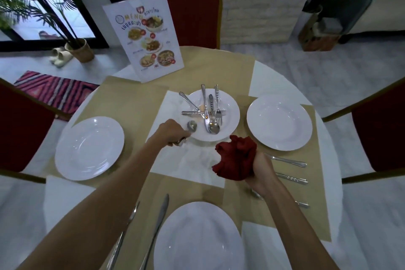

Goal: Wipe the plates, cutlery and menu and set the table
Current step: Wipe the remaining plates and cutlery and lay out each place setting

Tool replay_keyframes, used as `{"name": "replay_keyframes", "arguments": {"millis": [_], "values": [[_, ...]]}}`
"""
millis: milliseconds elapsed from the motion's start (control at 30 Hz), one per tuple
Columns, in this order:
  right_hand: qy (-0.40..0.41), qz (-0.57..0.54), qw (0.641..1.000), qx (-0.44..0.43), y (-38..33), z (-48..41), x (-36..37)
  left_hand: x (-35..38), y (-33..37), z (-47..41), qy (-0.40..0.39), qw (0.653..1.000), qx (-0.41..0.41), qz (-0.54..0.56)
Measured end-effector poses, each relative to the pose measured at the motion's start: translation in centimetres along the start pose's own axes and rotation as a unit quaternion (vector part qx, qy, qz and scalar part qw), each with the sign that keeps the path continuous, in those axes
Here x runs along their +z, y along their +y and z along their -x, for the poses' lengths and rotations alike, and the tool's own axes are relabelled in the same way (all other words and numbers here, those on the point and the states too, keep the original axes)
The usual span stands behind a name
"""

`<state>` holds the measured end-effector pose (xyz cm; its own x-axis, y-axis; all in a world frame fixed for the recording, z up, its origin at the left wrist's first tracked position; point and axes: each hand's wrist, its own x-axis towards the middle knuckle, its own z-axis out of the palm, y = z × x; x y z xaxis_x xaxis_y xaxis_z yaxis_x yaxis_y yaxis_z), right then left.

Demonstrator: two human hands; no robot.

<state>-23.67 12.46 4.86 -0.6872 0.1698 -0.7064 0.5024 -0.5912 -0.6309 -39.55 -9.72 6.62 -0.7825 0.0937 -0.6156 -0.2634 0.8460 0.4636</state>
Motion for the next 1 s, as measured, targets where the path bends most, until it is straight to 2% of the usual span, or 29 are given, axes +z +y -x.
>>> {"name": "replay_keyframes", "arguments": {"millis": [133,233,300,400,533,700,767,833,900,1000], "values": [[-0.007,-0.115,0.993,-0.003,0.5,0.5,1.6,2.0,0.8,6.3,-0.028,0.977,0.027,0.212],[0.016,-0.178,0.984,0.013,1.3,1.1,4.2,5.6,1.4,10.8,-0.013,0.958,0.062,0.281],[-0.001,-0.125,0.992,0.030,2.1,2.1,6.3,8.4,1.7,13.4,0.027,0.960,0.077,0.268],[-0.019,-0.025,0.999,-0.026,2.6,3.2,7.9,10.2,0.9,16.2,0.092,0.958,0.078,0.262],[-0.007,0.081,0.990,-0.116,2.0,3.6,7.3,8.6,-1.0,18.3,0.091,0.968,0.102,0.209],[-0.070,0.201,0.965,-0.156,0.4,4.6,6.6,3.1,-1.8,19.1,0.048,0.987,0.134,0.068],[-0.094,0.288,0.932,-0.198,-1.2,5.3,5.9,0.5,-2.1,19.5,0.059,0.987,0.152,0.013],[-0.141,0.405,0.873,-0.232,-2.8,5.8,5.3,-1.6,-1.8,20.0,0.061,0.981,0.171,-0.071],[-0.213,0.544,0.772,-0.250,-4.1,6.7,5.2,-2.5,-0.9,20.6,0.055,0.964,0.202,-0.164],[-0.344,0.664,0.636,-0.190,-5.3,9.0,5.9,-1.7,0.6,21.3,0.069,0.932,0.264,-0.237]]}}
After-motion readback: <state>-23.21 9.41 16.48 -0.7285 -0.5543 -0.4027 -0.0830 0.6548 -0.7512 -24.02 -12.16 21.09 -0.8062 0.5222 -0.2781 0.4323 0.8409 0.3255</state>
